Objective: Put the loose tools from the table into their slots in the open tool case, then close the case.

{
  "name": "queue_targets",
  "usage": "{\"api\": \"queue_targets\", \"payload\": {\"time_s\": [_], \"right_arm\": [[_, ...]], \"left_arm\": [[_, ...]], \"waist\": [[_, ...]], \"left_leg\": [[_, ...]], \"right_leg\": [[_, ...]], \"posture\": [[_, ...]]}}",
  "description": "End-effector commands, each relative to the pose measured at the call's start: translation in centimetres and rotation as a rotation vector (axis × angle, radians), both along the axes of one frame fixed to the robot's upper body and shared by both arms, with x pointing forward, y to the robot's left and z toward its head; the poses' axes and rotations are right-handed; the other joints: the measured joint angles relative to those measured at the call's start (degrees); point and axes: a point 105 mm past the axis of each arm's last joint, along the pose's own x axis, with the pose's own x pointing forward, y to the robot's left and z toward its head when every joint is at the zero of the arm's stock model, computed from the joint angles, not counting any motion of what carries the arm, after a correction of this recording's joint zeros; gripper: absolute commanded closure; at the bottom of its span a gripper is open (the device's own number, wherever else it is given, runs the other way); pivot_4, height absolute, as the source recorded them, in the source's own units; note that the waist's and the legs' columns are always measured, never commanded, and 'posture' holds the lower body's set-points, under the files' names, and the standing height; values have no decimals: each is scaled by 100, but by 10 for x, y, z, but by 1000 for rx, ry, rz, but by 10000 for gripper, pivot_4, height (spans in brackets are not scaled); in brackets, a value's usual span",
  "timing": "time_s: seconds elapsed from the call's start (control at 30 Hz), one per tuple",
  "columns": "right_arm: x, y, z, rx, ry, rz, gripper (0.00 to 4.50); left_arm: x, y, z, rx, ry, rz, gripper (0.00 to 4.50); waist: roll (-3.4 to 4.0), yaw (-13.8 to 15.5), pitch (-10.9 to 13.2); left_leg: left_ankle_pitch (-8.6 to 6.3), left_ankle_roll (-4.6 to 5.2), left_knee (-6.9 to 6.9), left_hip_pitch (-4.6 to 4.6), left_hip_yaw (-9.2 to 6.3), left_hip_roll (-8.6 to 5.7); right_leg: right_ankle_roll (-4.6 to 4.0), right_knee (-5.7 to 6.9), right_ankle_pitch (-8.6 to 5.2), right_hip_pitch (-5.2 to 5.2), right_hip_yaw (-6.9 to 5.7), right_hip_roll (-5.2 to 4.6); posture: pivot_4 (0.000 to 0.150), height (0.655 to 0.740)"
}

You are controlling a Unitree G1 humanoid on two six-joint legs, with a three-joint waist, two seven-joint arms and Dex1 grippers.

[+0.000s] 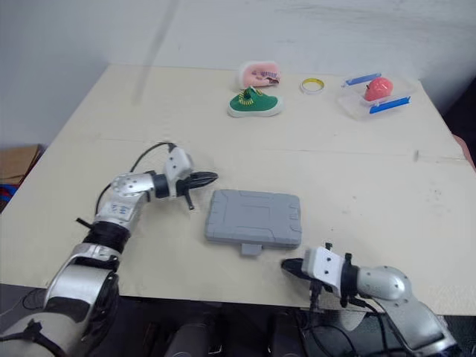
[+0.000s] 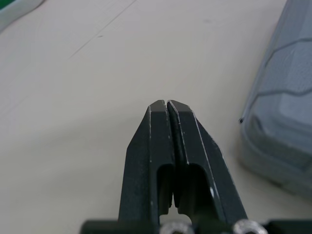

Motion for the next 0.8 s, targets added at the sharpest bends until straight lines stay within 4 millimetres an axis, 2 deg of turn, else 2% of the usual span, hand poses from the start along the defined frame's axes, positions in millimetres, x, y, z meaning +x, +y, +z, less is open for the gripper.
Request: {"api": "queue_targets", "payload": {"time_s": [0.03,0.17,0.4,0.67,0.8], "right_arm": [[2,-8,-6,-30,-14,-47,44838],[12,-13,-9,-41,-29,-86,44838],[27,-20,-7,-62,-58,-97,44838],[62,-35,-5,-173,-120,-128,44838],[69,-30,-2,-163,-146,-134,44838]], "left_arm": [[-1,-8,0,21,-29,-44,45000],[-5,-14,-15,35,30,-76,45000],[-16,-14,-17,27,51,-160,45000],[-57,-5,-33,53,121,-291,45000],[-74,-8,-40,27,148,-269,45000]], "waist": [[0,-12,0],[-2,-21,0],[-4,-17,-1],[-4,-142,-2],[-4,-144,-3]], "left_leg": [[-1,0,-1,0,0,1],[0,1,5,1,1,1],[0,3,9,3,-2,-1],[1,3,11,7,-4,0],[1,2,12,8,-16,1]], "right_leg": [[0,-3,0,0,0,0],[1,-1,0,3,0,1],[3,9,2,4,1,-4],[3,14,2,9,4,-6],[2,12,2,17,28,-10]], "posture": [[1500,7400],[1500,7400],[1500,7400],[1500,7400],[1500,7400]]}}
